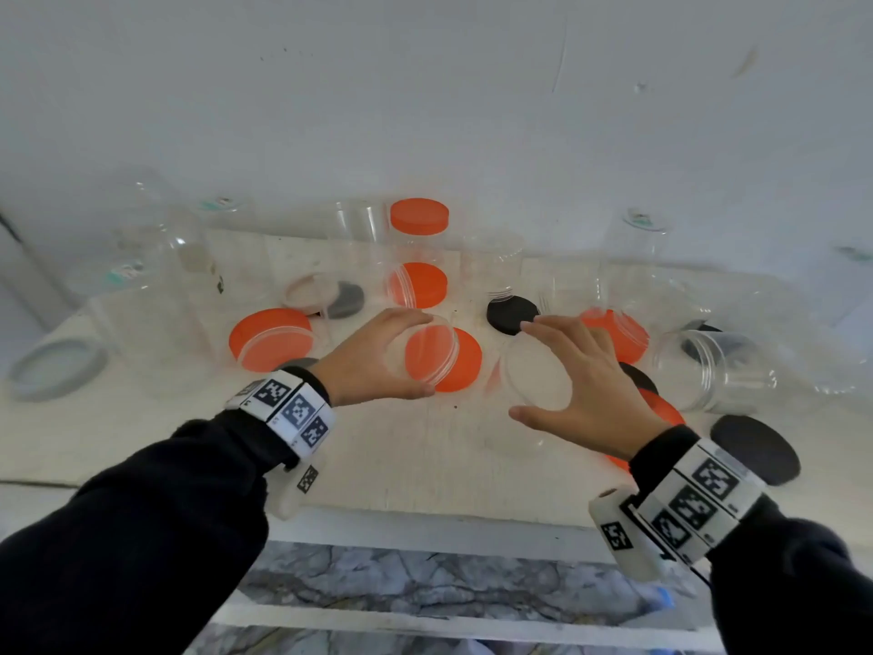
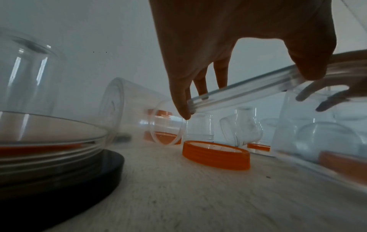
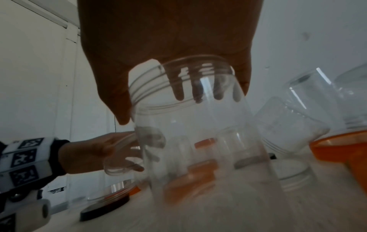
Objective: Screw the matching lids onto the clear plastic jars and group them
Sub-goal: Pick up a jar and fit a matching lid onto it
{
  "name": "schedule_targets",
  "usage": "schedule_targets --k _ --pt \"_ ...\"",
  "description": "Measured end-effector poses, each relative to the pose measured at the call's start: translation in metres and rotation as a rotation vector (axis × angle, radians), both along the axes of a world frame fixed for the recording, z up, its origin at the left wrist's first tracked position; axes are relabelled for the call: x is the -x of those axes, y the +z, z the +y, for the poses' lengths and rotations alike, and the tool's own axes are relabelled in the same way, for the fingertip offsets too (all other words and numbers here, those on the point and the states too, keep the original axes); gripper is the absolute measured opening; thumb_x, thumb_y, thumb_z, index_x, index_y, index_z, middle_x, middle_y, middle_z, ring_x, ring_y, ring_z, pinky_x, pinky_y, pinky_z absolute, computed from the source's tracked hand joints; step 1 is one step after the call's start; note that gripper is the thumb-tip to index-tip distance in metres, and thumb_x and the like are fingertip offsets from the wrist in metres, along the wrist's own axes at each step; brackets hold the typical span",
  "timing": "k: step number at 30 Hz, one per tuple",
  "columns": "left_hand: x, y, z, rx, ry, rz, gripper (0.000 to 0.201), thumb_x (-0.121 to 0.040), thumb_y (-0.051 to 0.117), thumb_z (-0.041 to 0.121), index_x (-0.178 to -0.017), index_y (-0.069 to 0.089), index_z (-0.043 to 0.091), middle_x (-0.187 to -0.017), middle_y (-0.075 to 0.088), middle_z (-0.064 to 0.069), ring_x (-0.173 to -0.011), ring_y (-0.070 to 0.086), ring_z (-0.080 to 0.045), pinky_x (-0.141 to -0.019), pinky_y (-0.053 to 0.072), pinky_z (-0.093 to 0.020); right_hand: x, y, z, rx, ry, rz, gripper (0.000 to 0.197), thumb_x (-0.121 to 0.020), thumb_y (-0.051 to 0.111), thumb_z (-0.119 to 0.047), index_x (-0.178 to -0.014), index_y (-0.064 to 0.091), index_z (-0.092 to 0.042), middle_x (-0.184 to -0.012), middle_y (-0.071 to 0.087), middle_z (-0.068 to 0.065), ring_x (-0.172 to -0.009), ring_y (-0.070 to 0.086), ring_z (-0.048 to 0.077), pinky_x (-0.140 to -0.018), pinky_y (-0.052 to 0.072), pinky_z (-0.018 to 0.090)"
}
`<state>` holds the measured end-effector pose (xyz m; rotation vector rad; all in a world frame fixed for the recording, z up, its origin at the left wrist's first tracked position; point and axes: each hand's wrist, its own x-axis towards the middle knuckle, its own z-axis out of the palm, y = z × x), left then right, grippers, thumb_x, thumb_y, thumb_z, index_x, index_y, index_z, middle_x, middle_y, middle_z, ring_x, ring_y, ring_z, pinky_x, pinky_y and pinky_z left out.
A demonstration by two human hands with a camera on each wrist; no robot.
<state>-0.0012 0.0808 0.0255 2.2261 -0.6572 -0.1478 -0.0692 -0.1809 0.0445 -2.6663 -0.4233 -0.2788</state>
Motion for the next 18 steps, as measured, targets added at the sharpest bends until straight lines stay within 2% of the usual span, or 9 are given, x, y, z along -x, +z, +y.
schedule_targets --k 2,4,8,12,15,18 --pt "0.005 0.002 0.002 0.067 0.014 -0.006 0.098 -0.051 0.065 0.065 -0.137 0.036 0.028 -0.140 0.036 0.011 -0.124 0.034 0.001 -0.096 0.030 -0.013 -0.002 -0.005 0.006 -0.127 -0.008 0.013 0.094 -0.060 0.072 -0.060 -0.138 0.035 -0.025 -0.139 0.027 -0.008 -0.127 0.027 0.013 -0.098 0.030 0.028" --pt "0.009 0.004 0.003 0.124 0.028 -0.010 0.097 -0.052 0.066 0.064 -0.137 0.035 0.029 -0.138 0.037 0.015 -0.122 0.035 0.004 -0.088 0.031 -0.004 -0.003 -0.011 0.014 -0.236 -0.040 0.004 0.092 -0.061 0.080 -0.050 -0.136 0.036 -0.020 -0.137 0.029 -0.005 -0.127 0.029 0.012 -0.103 0.031 0.028" --pt "0.014 0.009 0.001 0.219 0.045 -0.006 0.097 -0.053 0.067 0.062 -0.137 0.035 0.026 -0.136 0.038 0.019 -0.125 0.035 0.000 -0.089 0.033 -0.010 -0.002 -0.021 0.029 -0.405 -0.118 -0.017 0.103 -0.053 0.085 -0.045 -0.137 0.031 -0.016 -0.134 0.028 -0.003 -0.122 0.035 0.011 -0.102 0.030 0.024" --pt "0.017 0.011 -0.007 0.273 0.035 -0.015 0.098 -0.053 0.068 0.060 -0.137 0.036 0.020 -0.138 0.039 0.013 -0.125 0.036 -0.002 -0.089 0.035 -0.007 -0.001 -0.031 0.029 -0.587 -0.118 0.035 0.124 -0.039 0.083 -0.062 -0.139 0.021 -0.022 -0.136 0.025 -0.009 -0.126 0.032 0.008 -0.104 0.029 0.027" --pt "0.018 0.011 -0.016 0.257 0.016 -0.041 0.095 -0.054 0.072 0.057 -0.134 0.038 0.021 -0.137 0.038 0.013 -0.123 0.036 0.001 -0.085 0.033 0.001 0.001 -0.040 0.029 -0.686 -0.105 0.093 0.125 -0.038 0.078 -0.061 -0.140 0.015 -0.025 -0.140 0.026 -0.005 -0.126 0.036 0.011 -0.101 0.030 0.028" --pt "0.019 0.014 -0.026 0.196 -0.014 -0.093 0.089 -0.055 0.072 0.058 -0.131 0.040 0.024 -0.134 0.037 0.015 -0.122 0.037 0.000 -0.091 0.032 -0.003 0.001 -0.044 0.027 -0.754 -0.082 0.126 0.125 -0.039 0.082 -0.054 -0.139 0.013 -0.025 -0.140 0.028 -0.003 -0.125 0.039 0.010 -0.097 0.031 0.023"
